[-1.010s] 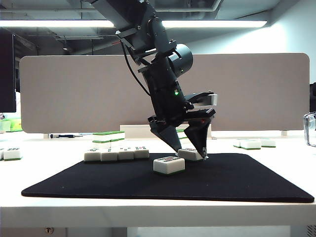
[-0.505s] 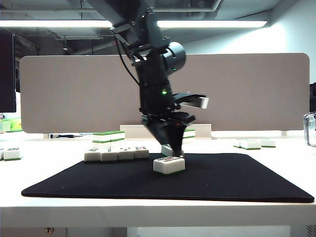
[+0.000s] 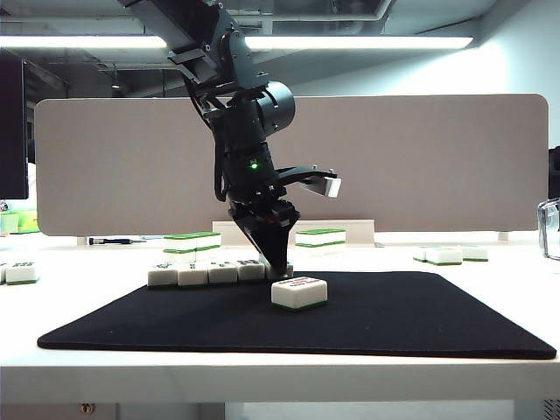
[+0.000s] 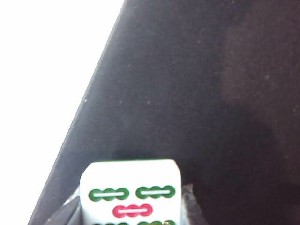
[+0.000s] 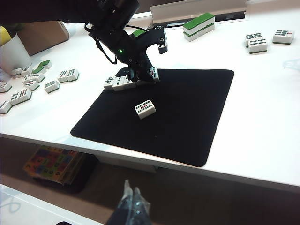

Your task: Align six mahjong tiles in a row on the table.

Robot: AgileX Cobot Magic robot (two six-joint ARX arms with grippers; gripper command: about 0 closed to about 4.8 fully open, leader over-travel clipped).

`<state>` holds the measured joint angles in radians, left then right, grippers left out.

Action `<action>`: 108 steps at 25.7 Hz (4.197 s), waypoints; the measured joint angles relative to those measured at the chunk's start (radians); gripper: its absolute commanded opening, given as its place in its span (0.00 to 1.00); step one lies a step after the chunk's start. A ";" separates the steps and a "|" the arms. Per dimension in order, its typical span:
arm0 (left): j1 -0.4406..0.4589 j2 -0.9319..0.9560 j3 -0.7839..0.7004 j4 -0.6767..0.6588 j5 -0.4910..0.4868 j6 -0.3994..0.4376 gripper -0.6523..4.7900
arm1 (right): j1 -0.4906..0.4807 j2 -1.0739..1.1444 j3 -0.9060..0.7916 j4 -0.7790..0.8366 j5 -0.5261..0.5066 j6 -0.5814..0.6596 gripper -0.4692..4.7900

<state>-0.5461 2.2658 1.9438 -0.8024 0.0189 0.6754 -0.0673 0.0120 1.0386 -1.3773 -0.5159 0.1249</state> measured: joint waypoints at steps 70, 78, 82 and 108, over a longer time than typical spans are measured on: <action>-0.137 -0.002 0.021 0.140 -0.015 -0.882 0.59 | 0.000 0.000 0.000 0.000 0.000 0.000 0.09; -0.118 -0.019 0.128 -0.002 -0.003 -0.414 0.83 | -0.001 0.000 0.000 0.000 0.000 0.000 0.09; -0.102 0.003 0.127 -0.080 0.008 -0.183 0.86 | -0.001 0.000 0.000 0.000 0.000 0.000 0.09; -0.083 0.086 0.126 0.056 0.163 0.038 0.56 | -0.001 0.000 0.000 0.000 0.025 0.000 0.09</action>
<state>-0.6292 2.3520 2.0693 -0.7464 0.1814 0.7132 -0.0681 0.0120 1.0386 -1.3777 -0.4908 0.1246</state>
